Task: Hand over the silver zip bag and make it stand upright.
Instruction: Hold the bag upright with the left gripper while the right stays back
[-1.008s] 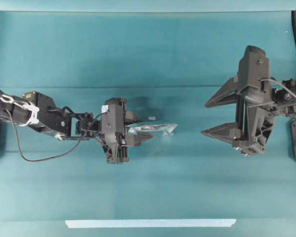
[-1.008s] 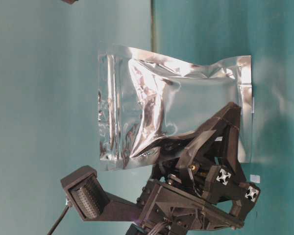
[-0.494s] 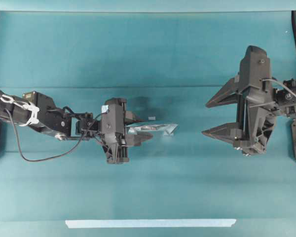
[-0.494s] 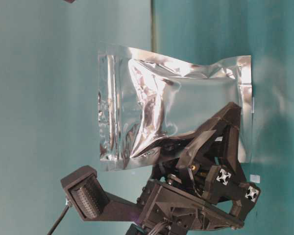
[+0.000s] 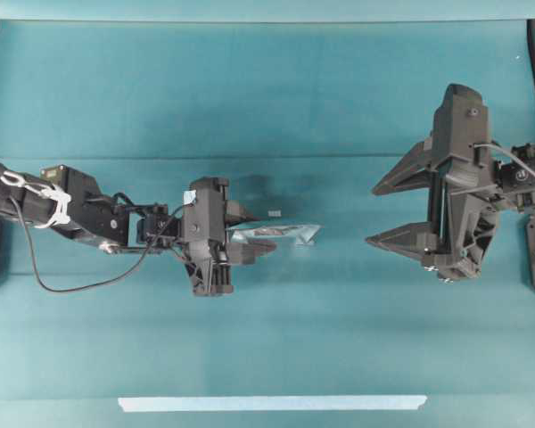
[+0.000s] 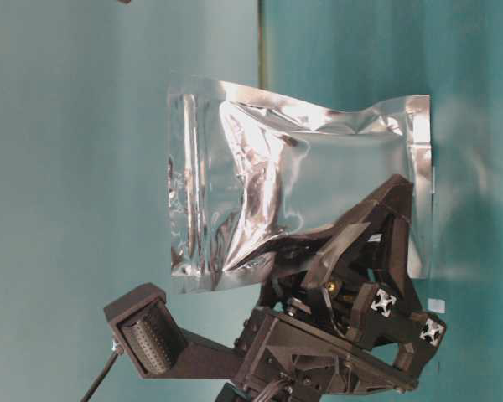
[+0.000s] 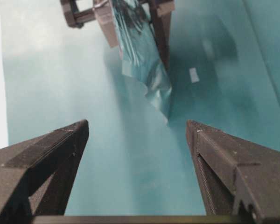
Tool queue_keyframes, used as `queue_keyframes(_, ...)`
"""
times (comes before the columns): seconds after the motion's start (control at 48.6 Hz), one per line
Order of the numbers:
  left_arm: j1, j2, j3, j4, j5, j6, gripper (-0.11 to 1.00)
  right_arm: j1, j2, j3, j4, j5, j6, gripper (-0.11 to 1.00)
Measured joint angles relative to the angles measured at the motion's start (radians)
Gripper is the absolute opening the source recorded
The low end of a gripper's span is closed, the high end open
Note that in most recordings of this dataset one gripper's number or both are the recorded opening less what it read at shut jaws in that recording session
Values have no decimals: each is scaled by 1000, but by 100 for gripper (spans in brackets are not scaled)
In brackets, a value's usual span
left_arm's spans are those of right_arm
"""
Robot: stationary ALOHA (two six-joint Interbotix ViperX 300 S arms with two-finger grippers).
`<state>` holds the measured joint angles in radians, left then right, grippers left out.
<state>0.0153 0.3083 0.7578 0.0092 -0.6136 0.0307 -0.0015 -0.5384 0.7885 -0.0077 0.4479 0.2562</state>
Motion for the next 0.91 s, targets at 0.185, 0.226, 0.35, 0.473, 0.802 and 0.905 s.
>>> queue_keyframes(0.185, -3, -2, 0, -2, 0, -2, 28, 0, 0, 5, 0, 0, 0, 89)
queue_keyframes(0.226, -3, 0, 0, 0, -2, 0, 28, 0, 0, 6, 0, 0, 0, 89)
queue_keyframes(0.35, -3, 0, 0, 0, 0, -2, 28, 0, 0, 8, 0, 0, 0, 89)
queue_keyframes(0.473, -3, 0, 0, 0, -2, -2, 28, 0, 0, 8, 2, 2, 0, 89)
queue_keyframes(0.802, -3, -2, 0, 0, -2, -2, 28, 0, 0, 9, 2, 0, 0, 89)
queue_keyframes(0.905, -3, 0, 0, 0, 0, -2, 28, 0, 0, 12, 2, 0, 0, 89)
